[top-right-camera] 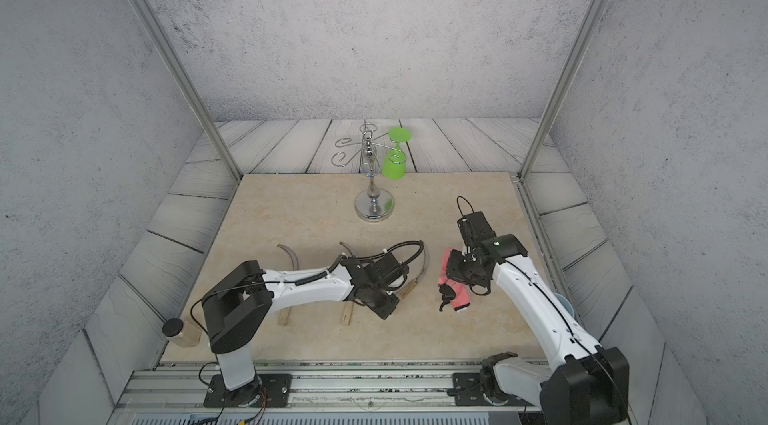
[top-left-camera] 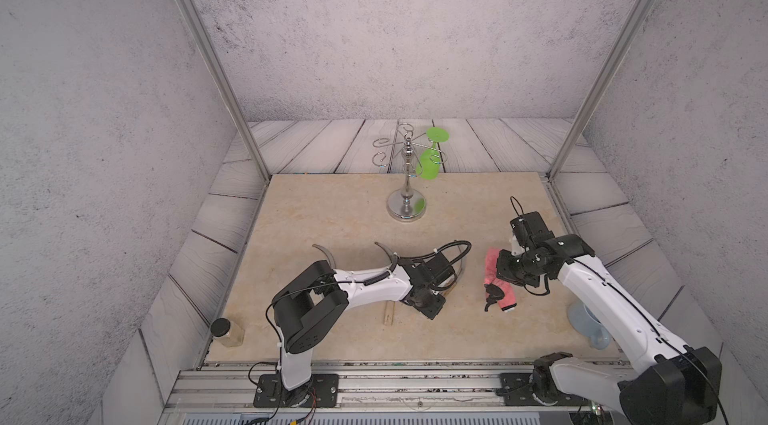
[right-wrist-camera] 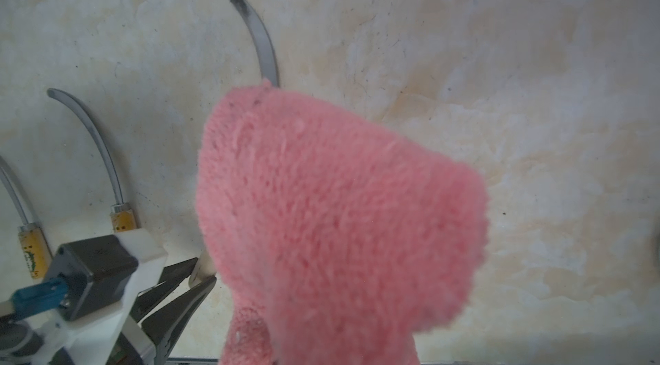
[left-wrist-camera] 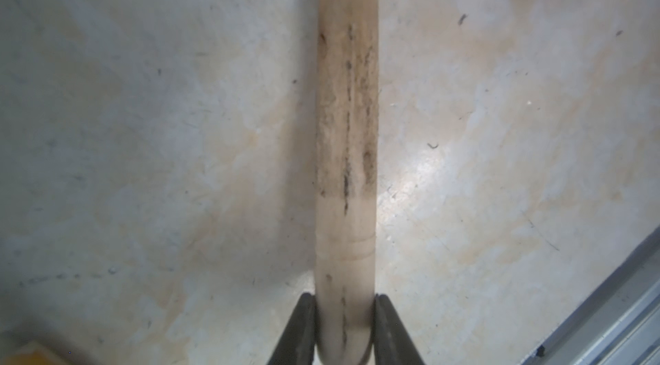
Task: Wipe small sickles with rags
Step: Adjust the small sickle at the center of the board, then wipe the small sickle at the center of the board.
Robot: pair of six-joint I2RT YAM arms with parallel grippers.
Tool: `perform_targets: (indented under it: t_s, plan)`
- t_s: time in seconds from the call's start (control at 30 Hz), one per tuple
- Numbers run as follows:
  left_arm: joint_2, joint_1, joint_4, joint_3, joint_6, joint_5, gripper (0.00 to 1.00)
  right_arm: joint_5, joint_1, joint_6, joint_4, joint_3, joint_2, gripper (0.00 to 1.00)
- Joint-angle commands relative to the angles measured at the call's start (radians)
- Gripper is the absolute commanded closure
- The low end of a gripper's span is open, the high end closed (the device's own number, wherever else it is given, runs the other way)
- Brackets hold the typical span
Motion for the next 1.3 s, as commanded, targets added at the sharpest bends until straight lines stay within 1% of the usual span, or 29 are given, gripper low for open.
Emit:
perform_targets:
  t_s: [0.0, 0.1, 0.37, 0.53, 0.7, 0.8, 0.9, 1.03, 1.17, 1.27]
  plan:
    - [0.014, 0.002, 0.060, 0.022, 0.049, 0.018, 0.79, -0.089, -0.005, 0.012, 0.068, -0.044, -0.028, 0.90]
    - [0.024, 0.007, 0.081, 0.018, 0.049, 0.026, 0.75, -0.154, -0.003, 0.027, 0.121, -0.077, -0.019, 0.90]
    - [0.012, 0.033, 0.133, -0.036, 0.038, 0.054, 0.57, -0.209, -0.002, 0.042, 0.166, -0.104, 0.005, 0.90]
    - [-0.004, 0.042, 0.142, -0.071, 0.036, 0.063, 0.51, -0.239, -0.001, 0.045, 0.180, -0.105, 0.017, 0.89]
    - [-0.019, 0.042, 0.163, -0.106, 0.036, 0.061, 0.51, -0.255, 0.005, 0.057, 0.201, -0.106, 0.024, 0.89]
    - [-0.007, 0.042, 0.173, -0.113, 0.034, 0.069, 0.54, -0.275, 0.010, 0.069, 0.224, -0.111, 0.030, 0.89]
    - [-0.004, 0.044, 0.185, -0.122, 0.028, 0.068, 0.58, -0.292, 0.017, 0.080, 0.253, -0.118, 0.045, 0.89]
    - [0.005, 0.049, 0.201, -0.126, 0.024, 0.076, 0.69, -0.313, 0.027, 0.096, 0.304, -0.127, 0.080, 0.89]
    - [0.016, 0.054, 0.214, -0.126, 0.027, 0.093, 0.83, -0.320, 0.030, 0.101, 0.354, -0.126, 0.145, 0.89]
    - [0.016, 0.057, 0.226, -0.132, 0.027, 0.105, 0.90, -0.325, 0.030, 0.106, 0.398, -0.120, 0.197, 0.90]
